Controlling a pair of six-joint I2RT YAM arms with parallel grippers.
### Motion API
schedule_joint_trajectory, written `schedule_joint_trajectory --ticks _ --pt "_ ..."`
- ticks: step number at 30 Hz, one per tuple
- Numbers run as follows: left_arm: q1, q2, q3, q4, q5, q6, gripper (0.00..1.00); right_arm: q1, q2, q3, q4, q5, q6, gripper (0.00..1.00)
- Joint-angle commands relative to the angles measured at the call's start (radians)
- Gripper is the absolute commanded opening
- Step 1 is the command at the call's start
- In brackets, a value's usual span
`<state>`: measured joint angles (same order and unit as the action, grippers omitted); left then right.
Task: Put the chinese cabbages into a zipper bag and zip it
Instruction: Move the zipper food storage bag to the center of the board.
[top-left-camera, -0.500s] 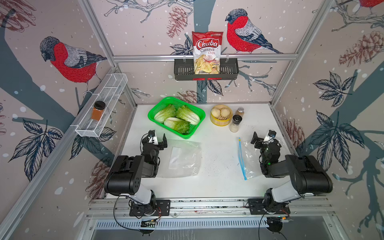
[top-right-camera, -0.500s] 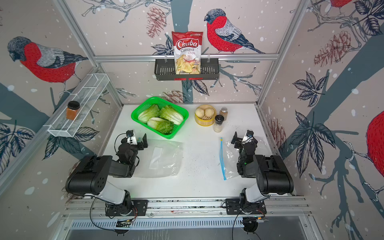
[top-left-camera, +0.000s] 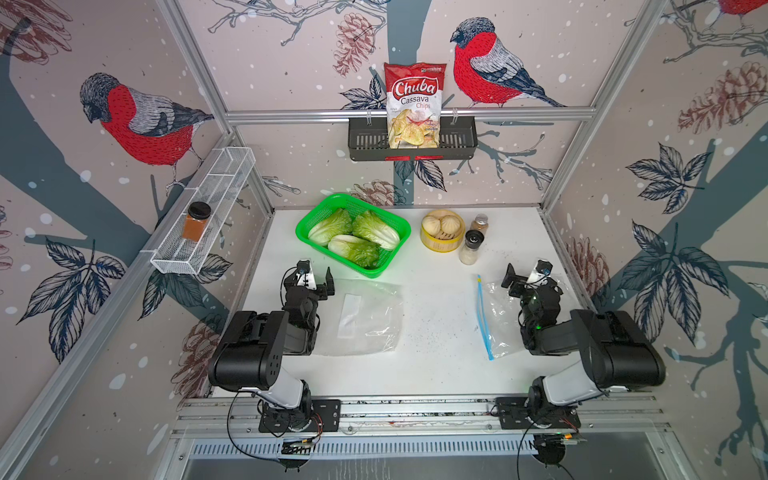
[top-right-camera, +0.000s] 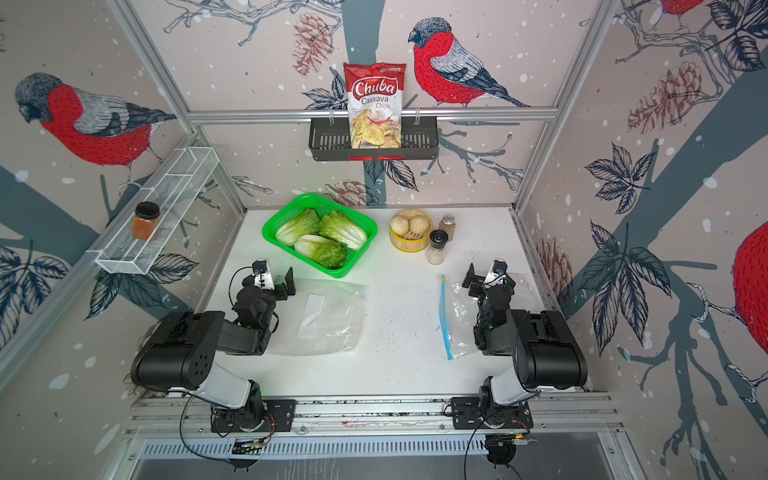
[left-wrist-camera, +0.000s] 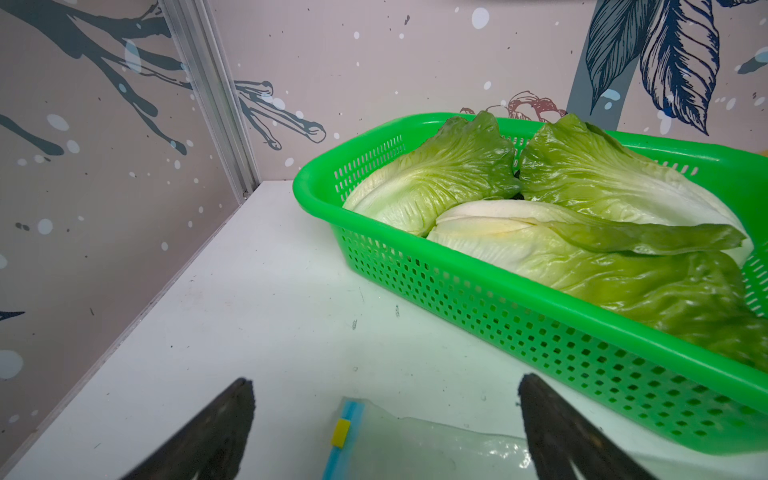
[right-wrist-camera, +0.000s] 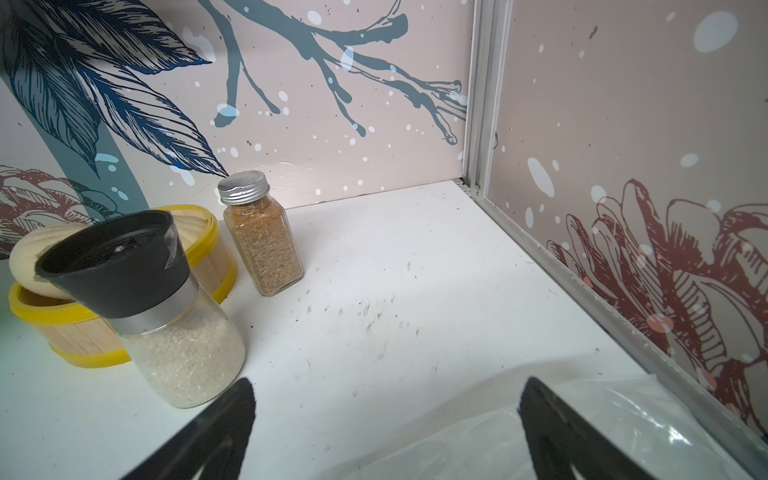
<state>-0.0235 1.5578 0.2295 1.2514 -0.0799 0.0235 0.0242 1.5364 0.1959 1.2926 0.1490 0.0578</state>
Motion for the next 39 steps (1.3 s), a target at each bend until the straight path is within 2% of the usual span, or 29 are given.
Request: schedule_joint_trajectory --ticks 1,12,16,20,24,27,30,31,34,39 --pt "0.000 -0.001 -0.001 0.065 -0.005 -0.013 0.98 -0.001 0.000 0.004 0.036 0.006 0.010 1.00" --pt "-0.001 -0.004 -0.014 0.091 -0.001 -0.011 0.98 -0.001 -0.019 -0.012 0.047 0.042 0.030 1.00" --pt "-0.001 -0.007 -0.065 0.189 -0.016 -0.019 0.98 -0.003 -0.058 -0.040 0.068 0.031 0.025 1.00" --pt "0.000 -0.056 -0.118 0.243 -0.068 -0.036 0.98 -0.001 -0.130 -0.006 -0.055 0.055 0.031 1.00" --pt "-0.001 -0.170 -0.086 0.082 -0.076 -0.038 0.98 -0.001 -0.233 0.041 -0.225 0.076 0.054 1.00" --pt "0.000 -0.277 -0.033 -0.086 -0.072 -0.041 0.98 -0.005 -0.290 0.141 -0.477 0.117 0.135 1.00" --pt "0.000 -0.377 0.022 -0.219 -0.169 -0.157 0.98 -0.019 -0.322 0.257 -0.721 0.168 0.272 1.00" --pt "0.000 -0.403 0.051 -0.271 -0.182 -0.193 0.98 -0.030 -0.322 0.296 -0.795 0.159 0.311 1.00" --pt "-0.001 -0.450 0.119 -0.395 -0.201 -0.330 0.98 -0.081 -0.316 0.361 -0.900 -0.011 0.371 1.00" --pt "-0.001 -0.456 0.286 -0.729 -0.195 -0.517 0.98 -0.070 -0.286 0.457 -1.070 -0.093 0.404 1.00"
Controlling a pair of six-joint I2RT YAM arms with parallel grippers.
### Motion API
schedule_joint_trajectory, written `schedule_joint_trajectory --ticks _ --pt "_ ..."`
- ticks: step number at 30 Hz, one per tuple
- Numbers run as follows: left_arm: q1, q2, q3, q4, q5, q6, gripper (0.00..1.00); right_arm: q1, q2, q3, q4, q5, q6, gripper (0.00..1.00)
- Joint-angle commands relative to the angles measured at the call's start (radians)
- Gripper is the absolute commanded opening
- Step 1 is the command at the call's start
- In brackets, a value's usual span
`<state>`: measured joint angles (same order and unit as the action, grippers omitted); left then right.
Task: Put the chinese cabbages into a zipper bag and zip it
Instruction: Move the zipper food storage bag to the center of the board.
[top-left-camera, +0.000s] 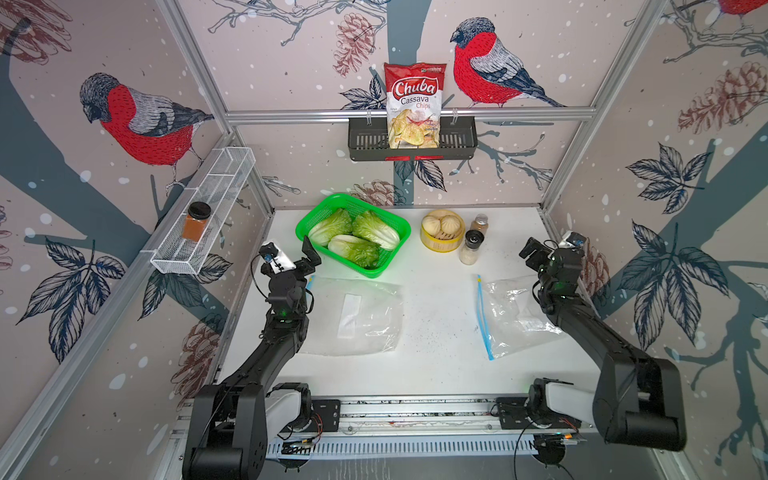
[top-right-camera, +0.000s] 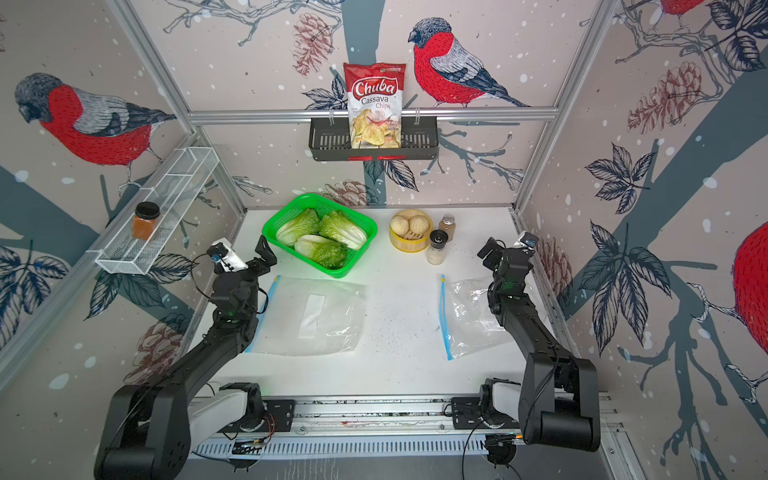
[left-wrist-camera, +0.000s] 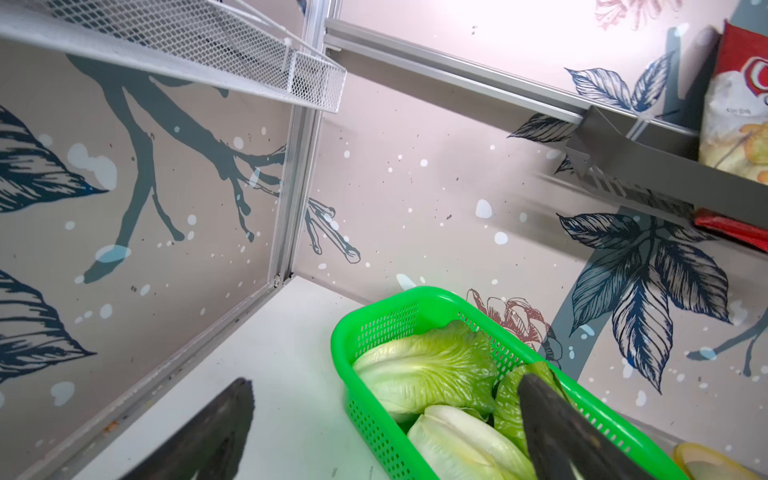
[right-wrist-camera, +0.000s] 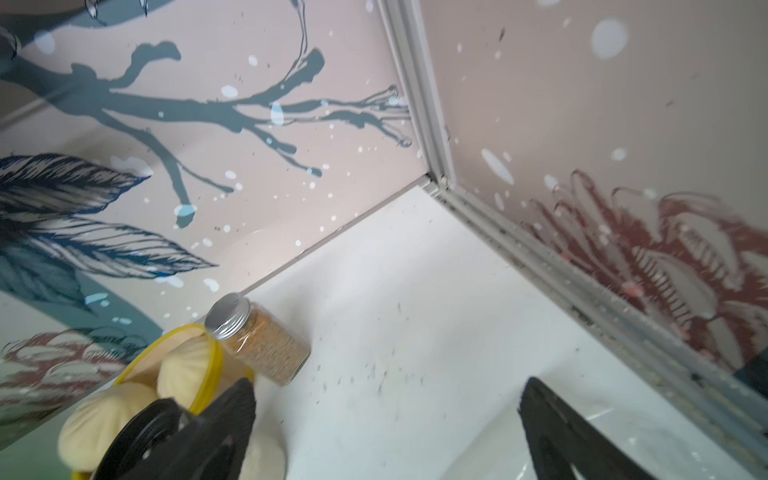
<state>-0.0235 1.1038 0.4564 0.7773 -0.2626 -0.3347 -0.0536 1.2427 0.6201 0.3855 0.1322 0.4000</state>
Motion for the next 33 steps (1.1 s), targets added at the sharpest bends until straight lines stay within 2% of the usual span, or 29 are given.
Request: schedule_joint_trajectory --ticks 1,3,7,11,15,17,23,26,33 --pt "-0.001 -0.003 0.090 -0.322 0.013 -0.182 0.98 0.024 0.007 0.046 -0.184 -0.067 0.062 1.00" --pt "0.000 -0.009 0.117 -0.398 0.091 -0.194 0.99 0.059 0.003 0.070 -0.234 -0.051 0.063 1.00" --pt "-0.022 -0.045 0.110 -0.509 0.183 -0.308 0.99 0.165 0.001 0.134 -0.360 -0.017 0.058 1.00" --pt "-0.133 -0.067 0.119 -0.661 0.143 -0.347 0.98 0.306 -0.019 0.168 -0.438 -0.012 0.032 1.00" --pt "-0.191 -0.061 0.093 -0.724 0.242 -0.456 0.98 0.434 -0.026 0.174 -0.482 -0.027 0.007 1.00" --pt "-0.255 -0.055 0.078 -0.745 0.255 -0.493 0.98 0.484 -0.027 0.161 -0.471 -0.054 -0.002 1.00" --pt "-0.440 -0.003 0.068 -0.762 0.261 -0.532 0.98 0.555 0.007 0.147 -0.435 -0.123 0.011 1.00" --pt "-0.495 0.031 0.054 -0.736 0.279 -0.552 0.98 0.561 0.057 0.157 -0.440 -0.166 0.017 1.00" --pt "-0.556 0.175 0.074 -0.625 0.355 -0.566 0.97 0.569 0.141 0.182 -0.453 -0.223 0.008 1.00"
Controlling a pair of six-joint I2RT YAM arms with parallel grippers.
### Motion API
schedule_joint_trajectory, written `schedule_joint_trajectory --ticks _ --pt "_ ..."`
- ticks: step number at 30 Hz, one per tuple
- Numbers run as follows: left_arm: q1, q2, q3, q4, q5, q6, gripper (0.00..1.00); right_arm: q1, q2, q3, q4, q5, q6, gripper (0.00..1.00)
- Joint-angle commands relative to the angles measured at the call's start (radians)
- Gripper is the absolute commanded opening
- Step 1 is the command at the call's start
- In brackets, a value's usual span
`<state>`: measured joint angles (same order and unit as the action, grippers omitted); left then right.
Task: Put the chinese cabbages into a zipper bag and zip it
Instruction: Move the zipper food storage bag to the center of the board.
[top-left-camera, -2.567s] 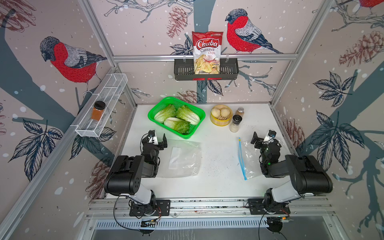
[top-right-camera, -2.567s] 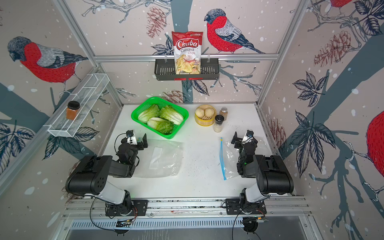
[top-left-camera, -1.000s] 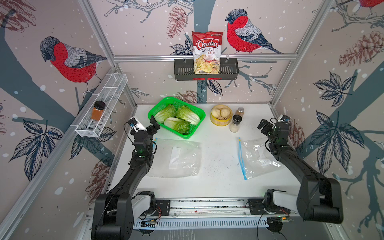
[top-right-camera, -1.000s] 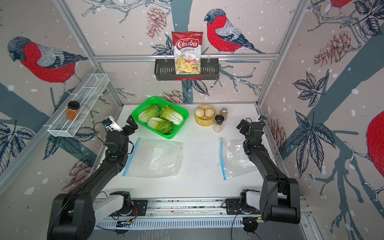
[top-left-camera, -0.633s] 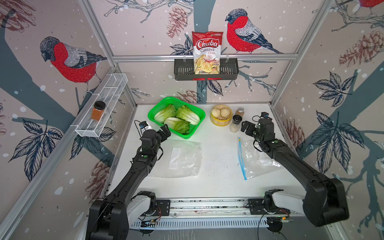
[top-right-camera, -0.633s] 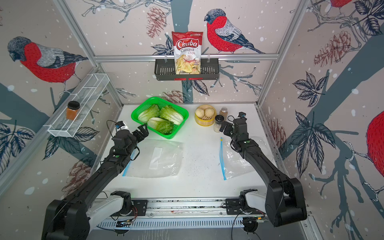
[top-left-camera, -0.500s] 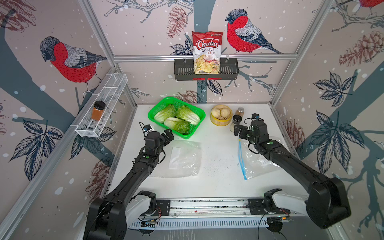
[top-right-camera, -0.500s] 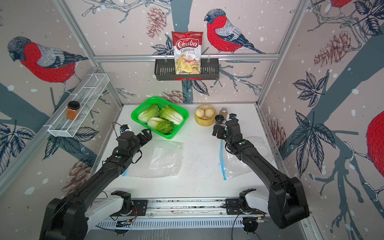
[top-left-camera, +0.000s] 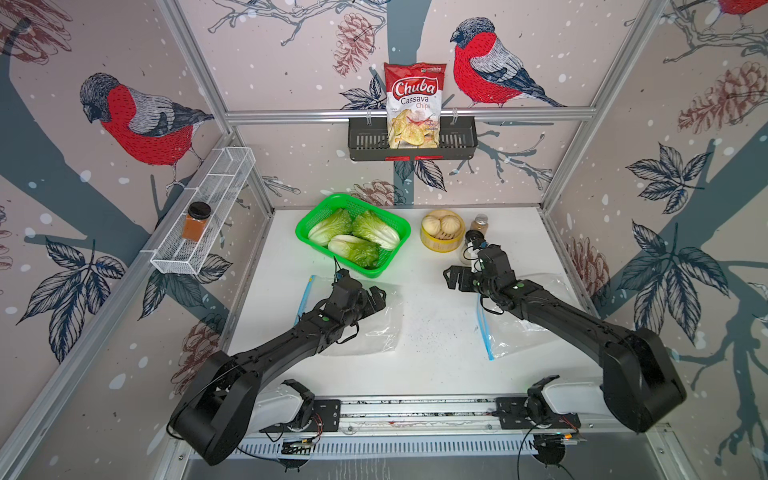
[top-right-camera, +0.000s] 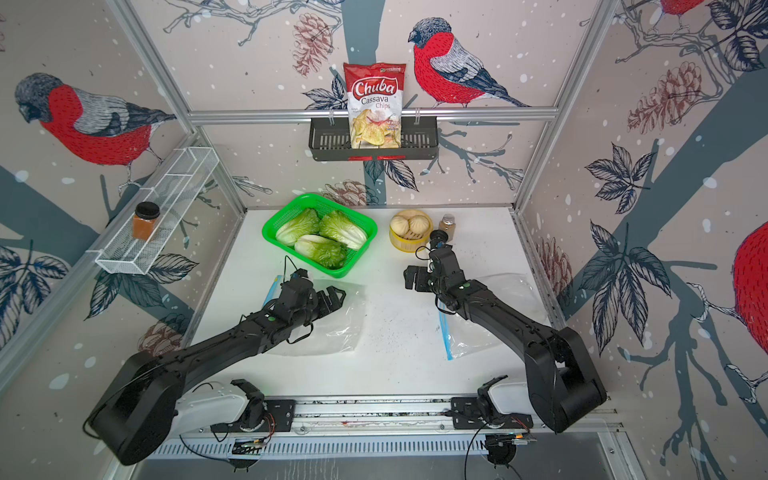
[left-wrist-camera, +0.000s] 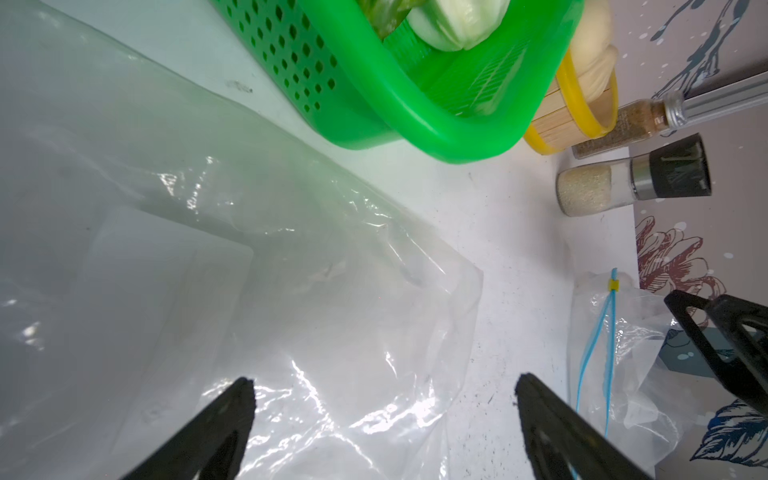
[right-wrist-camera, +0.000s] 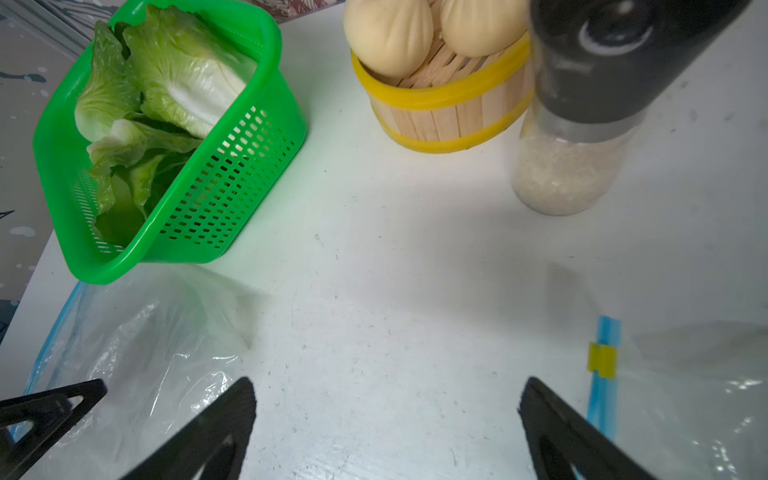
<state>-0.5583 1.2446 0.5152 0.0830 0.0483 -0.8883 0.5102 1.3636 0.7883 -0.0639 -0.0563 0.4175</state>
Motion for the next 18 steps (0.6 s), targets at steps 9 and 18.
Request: schedule_joint_trajectory --ticks 9,18 --pt "-0.096 0.238 0.106 0.176 0.119 -0.018 0.97 -0.028 0.026 0.006 -0.023 -0.048 0.000 1.00" --pt "-0.148 0.382 0.266 0.244 0.166 -0.019 0.94 -0.059 0.042 0.028 -0.063 -0.138 -0.012 1.00"
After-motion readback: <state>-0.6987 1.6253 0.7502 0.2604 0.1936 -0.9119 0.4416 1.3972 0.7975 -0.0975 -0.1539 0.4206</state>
